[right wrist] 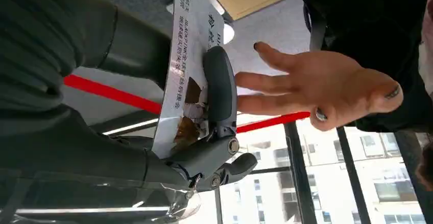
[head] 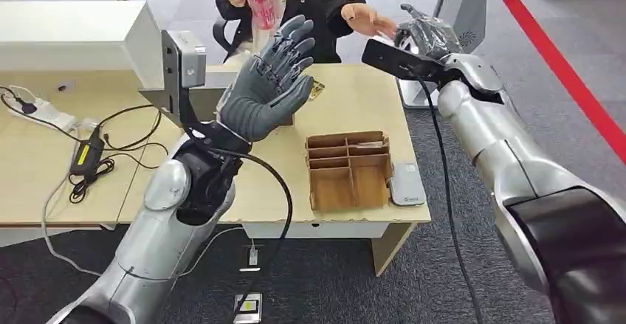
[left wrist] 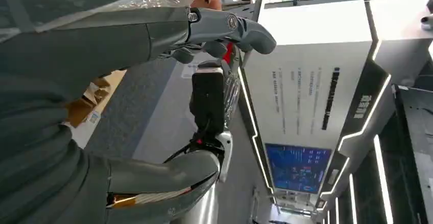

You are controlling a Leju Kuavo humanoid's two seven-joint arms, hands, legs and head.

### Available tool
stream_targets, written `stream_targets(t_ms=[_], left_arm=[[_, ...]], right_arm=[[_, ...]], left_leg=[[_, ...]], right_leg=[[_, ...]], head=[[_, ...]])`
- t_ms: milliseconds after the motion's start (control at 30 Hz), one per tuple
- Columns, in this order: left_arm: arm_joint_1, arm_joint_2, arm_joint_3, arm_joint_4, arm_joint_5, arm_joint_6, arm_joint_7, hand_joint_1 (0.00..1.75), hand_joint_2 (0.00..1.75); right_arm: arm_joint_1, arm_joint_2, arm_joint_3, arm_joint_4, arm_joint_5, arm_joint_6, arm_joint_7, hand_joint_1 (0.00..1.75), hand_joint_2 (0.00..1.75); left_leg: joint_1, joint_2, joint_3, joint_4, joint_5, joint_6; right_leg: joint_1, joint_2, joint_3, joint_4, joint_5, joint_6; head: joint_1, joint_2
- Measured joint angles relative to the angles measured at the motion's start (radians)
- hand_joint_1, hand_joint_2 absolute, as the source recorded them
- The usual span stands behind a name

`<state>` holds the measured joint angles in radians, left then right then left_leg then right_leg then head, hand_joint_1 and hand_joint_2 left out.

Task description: Pass the card to the sensor for recognition and then transmit it.

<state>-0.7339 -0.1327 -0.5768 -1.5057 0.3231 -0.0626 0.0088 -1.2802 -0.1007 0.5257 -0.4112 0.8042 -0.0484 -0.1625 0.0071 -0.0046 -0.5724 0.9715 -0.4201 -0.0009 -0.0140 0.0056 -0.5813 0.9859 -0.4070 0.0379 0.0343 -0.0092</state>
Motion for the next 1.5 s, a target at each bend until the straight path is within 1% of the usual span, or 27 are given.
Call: stream_targets(t_ms=[133, 267, 433, 733, 1067, 1100, 1133, 1167, 1300, 1500], left_arm=[[-0.018, -0.012, -0.002, 0.018, 0.007, 0.000, 0.000, 0.00, 1.75], [-0.028, -0.021, -0.004, 0.035, 0.011, 0.014, -0.004, 0.00, 1.75], [-0.039, -0.024, -0.006, 0.054, 0.014, 0.034, -0.013, 0.00, 1.75], [-0.040, -0.024, -0.006, 0.076, 0.013, 0.044, -0.021, 0.00, 1.75], [-0.040, -0.024, -0.006, 0.078, 0.013, 0.045, -0.021, 0.00, 1.75], [-0.040, -0.024, -0.006, 0.079, 0.013, 0.045, -0.021, 0.00, 1.75], [-0.040, -0.024, -0.006, 0.079, 0.012, 0.045, -0.021, 0.00, 1.75], [-0.040, -0.024, -0.006, 0.079, 0.009, 0.047, -0.021, 0.00, 1.75], [-0.039, -0.024, -0.006, 0.079, 0.002, 0.057, -0.020, 0.00, 1.75], [-0.038, -0.023, -0.007, 0.079, -0.003, 0.057, -0.016, 0.00, 1.75]], right_arm=[[-0.002, 0.013, 0.000, 0.017, 0.005, 0.004, 0.032, 1.75, 1.75], [-0.011, 0.027, 0.000, 0.034, 0.012, 0.003, 0.067, 1.75, 1.75], [-0.024, 0.045, 0.000, 0.051, 0.013, -0.001, 0.090, 1.75, 1.75], [-0.036, 0.071, 0.001, 0.072, 0.023, -0.009, 0.094, 1.75, 1.75], [-0.036, 0.073, 0.000, 0.073, 0.027, -0.013, 0.094, 1.75, 1.75], [-0.036, 0.074, 0.000, 0.074, 0.029, -0.017, 0.094, 1.69, 1.75], [-0.036, 0.076, 0.000, 0.074, 0.029, -0.018, 0.094, 1.69, 1.75], [-0.037, 0.077, 0.001, 0.079, 0.031, -0.023, 0.103, 0.00, 1.75], [-0.037, 0.082, 0.000, 0.093, 0.035, -0.072, 0.125, 0.00, 1.75], [-0.037, 0.080, 0.000, 0.099, 0.018, -0.097, 0.120, 0.00, 1.75]], left_leg=[[0.000, 0.000, 0.000, 0.000, 0.000, 0.000], [0.000, 0.000, 0.000, 0.000, 0.000, 0.000], [0.000, 0.000, 0.000, 0.000, 0.000, 0.000], [0.000, 0.000, 0.000, 0.000, 0.000, 0.000], [0.000, 0.000, 0.000, 0.000, 0.000, 0.000], [0.000, 0.000, 0.000, 0.000, 0.000, 0.000], [0.000, 0.000, 0.000, 0.000, 0.000, 0.000], [0.000, 0.000, 0.000, 0.000, 0.000, 0.000], [0.000, 0.000, 0.000, 0.000, 0.000, 0.000], [0.000, 0.000, 0.000, 0.000, 0.000, 0.000]], right_leg=[[0.000, 0.000, 0.000, 0.000, 0.000, 0.000], [0.000, 0.000, 0.000, 0.000, 0.000, 0.000], [0.000, 0.000, 0.000, 0.000, 0.000, 0.000], [0.000, 0.000, 0.000, 0.000, 0.000, 0.000], [0.000, 0.000, 0.000, 0.000, 0.000, 0.000], [0.000, 0.000, 0.000, 0.000, 0.000, 0.000], [0.000, 0.000, 0.000, 0.000, 0.000, 0.000], [0.000, 0.000, 0.000, 0.000, 0.000, 0.000], [0.000, 0.000, 0.000, 0.000, 0.000, 0.000], [0.000, 0.000, 0.000, 0.000, 0.000, 0.000]], head=[[0.000, 0.000], [-0.001, 0.000], [0.000, 0.000], [0.000, 0.000], [0.000, 0.000], [0.000, 0.000], [0.000, 0.000], [0.000, 0.000], [0.000, 0.000], [0.000, 0.000]])
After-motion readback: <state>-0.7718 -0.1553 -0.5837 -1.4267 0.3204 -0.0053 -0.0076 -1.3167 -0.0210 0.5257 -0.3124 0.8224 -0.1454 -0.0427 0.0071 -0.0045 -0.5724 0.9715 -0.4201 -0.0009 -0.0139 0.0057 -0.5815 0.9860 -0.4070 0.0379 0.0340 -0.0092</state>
